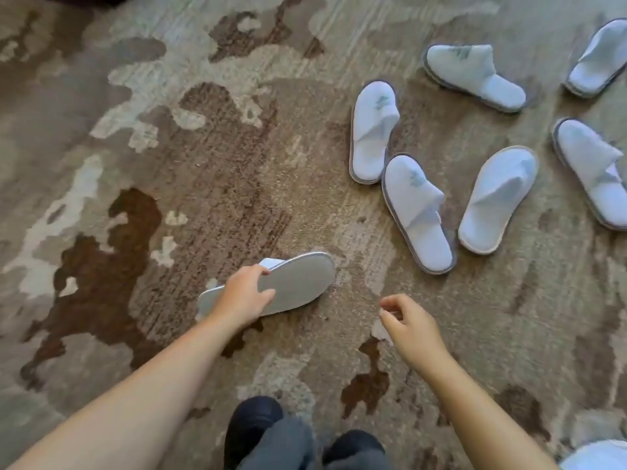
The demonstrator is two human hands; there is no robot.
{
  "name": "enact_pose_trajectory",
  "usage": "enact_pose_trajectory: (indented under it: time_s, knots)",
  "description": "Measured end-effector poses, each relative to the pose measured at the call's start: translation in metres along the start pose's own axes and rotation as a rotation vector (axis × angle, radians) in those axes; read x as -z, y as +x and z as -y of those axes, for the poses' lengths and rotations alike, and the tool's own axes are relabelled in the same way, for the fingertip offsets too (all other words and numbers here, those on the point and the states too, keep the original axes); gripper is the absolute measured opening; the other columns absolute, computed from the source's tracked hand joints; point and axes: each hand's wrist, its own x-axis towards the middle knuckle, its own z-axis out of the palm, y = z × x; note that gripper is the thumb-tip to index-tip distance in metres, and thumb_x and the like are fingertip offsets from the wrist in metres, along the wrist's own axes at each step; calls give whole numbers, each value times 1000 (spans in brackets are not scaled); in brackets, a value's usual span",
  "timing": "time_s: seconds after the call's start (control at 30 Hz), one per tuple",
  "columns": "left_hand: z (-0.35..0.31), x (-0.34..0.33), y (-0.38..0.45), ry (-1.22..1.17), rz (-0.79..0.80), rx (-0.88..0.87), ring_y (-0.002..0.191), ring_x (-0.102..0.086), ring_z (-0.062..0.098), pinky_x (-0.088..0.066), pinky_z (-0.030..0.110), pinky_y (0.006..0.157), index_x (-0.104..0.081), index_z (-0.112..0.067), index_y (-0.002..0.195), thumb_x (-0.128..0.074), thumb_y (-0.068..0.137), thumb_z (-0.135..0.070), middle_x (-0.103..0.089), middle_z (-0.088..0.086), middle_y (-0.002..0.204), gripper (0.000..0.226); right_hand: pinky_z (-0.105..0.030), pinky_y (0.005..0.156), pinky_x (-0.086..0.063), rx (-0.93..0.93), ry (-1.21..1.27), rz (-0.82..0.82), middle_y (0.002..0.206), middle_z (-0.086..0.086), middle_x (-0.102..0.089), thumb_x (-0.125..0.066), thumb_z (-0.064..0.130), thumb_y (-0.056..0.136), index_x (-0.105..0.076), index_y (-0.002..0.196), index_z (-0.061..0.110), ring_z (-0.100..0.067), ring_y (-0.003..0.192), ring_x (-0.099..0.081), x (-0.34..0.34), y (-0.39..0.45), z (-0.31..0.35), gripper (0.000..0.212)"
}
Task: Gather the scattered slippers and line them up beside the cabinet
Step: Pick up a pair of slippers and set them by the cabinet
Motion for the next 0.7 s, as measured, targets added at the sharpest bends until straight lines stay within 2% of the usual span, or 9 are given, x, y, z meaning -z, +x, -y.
enact_pose_trajectory:
  time_s: [0.1,0.17,0.23,0.3,0.37,0.43,0.53,0.6,0.7]
  knots:
    - [26,-40,57,56,-55,-66,123,-42,31,-30,35,103,-47,-11,124,-63,80,-21,-49,14,133,48,-23,74,-33,20,-8,-49,95,2,-53,-47,17,89,-56,108,11,-11,88,-48,-32,61,-36,22]
    - [36,-58,84,75,-55,-89,121,-43,29,-34,39,102,-47,-16,124,-63,80,-26,-51,10,130,48,-24,76,-34,10,6,-52,95,2,-53,-47,17,90,-56,109,11,-11,89,-48,-47,93,-53,21]
    - [41,-67,98,96,-51,-119,113,-49,27,-39,41,95,-50,-18,119,-62,80,-31,-56,7,120,43,-28,80,-39,15,36,-65,96,4,-54,-47,19,90,-54,110,13,-12,92,-50,-56,111,-65,22]
    - [43,-67,101,62,-34,-127,98,-55,25,-45,40,83,-54,-18,105,-62,80,-33,-61,6,107,30,-30,84,-41,24,39,-64,96,5,-54,-47,21,90,-54,110,16,-13,95,-51,-61,119,-68,21]
    - [41,-63,98,32,-24,-141,85,-57,22,-47,38,71,-54,-19,94,-61,81,-33,-63,4,95,21,-29,81,-40,36,47,-76,97,4,-55,-47,20,90,-54,109,15,-14,94,-52,-60,120,-67,21]
    - [29,-56,95,-43,-102,-167,78,-57,22,-45,38,64,-52,-15,88,-61,81,-32,-62,2,87,20,-27,77,-38,59,58,-121,101,1,-55,-48,20,90,-54,110,14,-13,91,-51,-51,120,-66,22]
    - [-10,-49,102,-310,-219,-165,76,-53,20,-38,30,60,-49,-13,87,-61,81,-26,-57,1,86,19,-28,82,-38,48,65,-271,110,-6,-57,-51,17,88,-52,114,11,-16,97,-51,-24,127,-73,27]
    - [-37,-49,111,-438,-195,-171,80,-52,17,-37,28,61,-49,-13,91,-60,82,-24,-56,1,90,18,-36,92,-38,5,66,-395,120,-13,-54,-53,16,87,-49,119,7,-25,111,-49,-6,139,-83,34]
    - [-66,-57,125,-507,-128,-168,84,-53,18,-40,28,66,-47,-12,96,-58,84,-26,-55,1,94,22,-40,102,-32,-105,62,-555,134,-21,-40,-54,13,85,-39,128,3,-34,125,-36,11,159,-103,47]
